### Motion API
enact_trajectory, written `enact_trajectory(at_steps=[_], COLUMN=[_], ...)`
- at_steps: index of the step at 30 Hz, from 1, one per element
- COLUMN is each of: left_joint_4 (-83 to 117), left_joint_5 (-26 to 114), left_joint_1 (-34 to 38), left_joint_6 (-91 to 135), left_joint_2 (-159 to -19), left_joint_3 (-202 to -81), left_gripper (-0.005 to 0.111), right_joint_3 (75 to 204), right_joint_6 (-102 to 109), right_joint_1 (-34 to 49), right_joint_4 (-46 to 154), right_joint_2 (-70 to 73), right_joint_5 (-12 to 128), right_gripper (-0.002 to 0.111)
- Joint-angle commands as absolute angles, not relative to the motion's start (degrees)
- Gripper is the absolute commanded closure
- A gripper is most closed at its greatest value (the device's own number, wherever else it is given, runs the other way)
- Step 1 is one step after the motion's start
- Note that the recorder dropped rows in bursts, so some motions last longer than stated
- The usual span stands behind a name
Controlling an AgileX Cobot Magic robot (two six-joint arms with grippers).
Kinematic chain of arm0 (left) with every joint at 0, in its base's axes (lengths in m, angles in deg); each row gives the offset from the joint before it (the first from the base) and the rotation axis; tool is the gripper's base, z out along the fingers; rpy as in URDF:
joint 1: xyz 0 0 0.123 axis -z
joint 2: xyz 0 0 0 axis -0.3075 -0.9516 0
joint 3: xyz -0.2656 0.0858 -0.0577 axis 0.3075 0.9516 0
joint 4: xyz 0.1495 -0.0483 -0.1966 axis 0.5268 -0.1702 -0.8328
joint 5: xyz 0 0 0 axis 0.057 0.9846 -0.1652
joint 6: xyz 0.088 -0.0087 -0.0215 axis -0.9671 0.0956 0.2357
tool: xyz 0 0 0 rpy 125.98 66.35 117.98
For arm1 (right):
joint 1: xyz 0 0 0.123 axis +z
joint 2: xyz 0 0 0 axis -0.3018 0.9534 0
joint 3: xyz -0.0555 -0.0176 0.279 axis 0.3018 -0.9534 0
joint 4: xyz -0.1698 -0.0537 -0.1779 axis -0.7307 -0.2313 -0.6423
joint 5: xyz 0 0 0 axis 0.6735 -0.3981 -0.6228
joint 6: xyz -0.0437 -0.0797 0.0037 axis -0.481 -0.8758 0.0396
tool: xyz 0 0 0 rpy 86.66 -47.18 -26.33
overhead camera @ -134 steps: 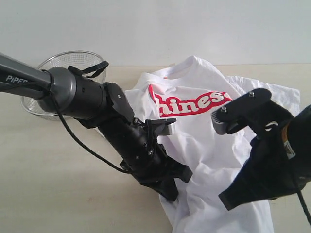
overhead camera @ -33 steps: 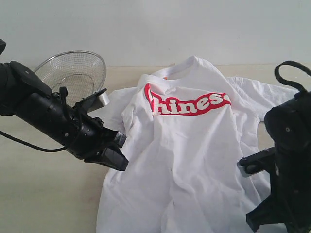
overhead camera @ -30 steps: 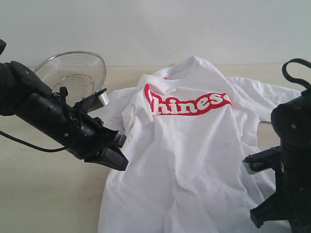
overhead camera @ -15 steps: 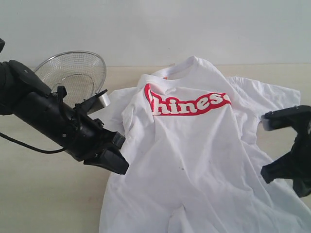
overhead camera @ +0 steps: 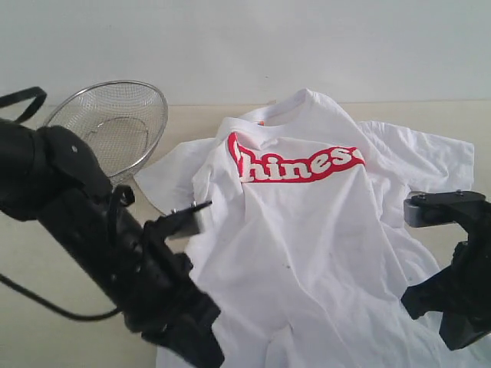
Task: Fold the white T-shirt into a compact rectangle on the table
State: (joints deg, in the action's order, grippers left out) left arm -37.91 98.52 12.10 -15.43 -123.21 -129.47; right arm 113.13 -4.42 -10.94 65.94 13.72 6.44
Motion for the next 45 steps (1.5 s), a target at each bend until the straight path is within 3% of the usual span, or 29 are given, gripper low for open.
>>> enact_trajectory(at_steps=[1,16,28,45], left_joint_4=[-37.2,-36.9,-36.8,-33.2], left_joint_5=[95.6,83.1,80.7,79.0], left_joint_1=[14.7,15.3,14.9,0.2], left_joint_6=[-14.1,-13.9,-13.9,-13.9], left_joint_2=[-121.1,-126.8,-126.7,-121.5], left_joint_3=[-123.3,-118.0,-115.2,-111.3], left_gripper=[0.102,0.102,0.102,0.102], right_joint_3=[112.6,110.4,110.4,112.2], right_joint_6=[-5.1,-6.4,9.5,10.9], right_joint_1=[-11.1,-11.1,-11.4,-11.4], right_joint_4=[66.2,68.5,50.1,49.0], right_joint_2=[13.6,22.2,23.9,21.5], right_joint_5=[7.0,11.0,8.4,10.2], right_gripper=[0.108,0.108,0.108,0.108])
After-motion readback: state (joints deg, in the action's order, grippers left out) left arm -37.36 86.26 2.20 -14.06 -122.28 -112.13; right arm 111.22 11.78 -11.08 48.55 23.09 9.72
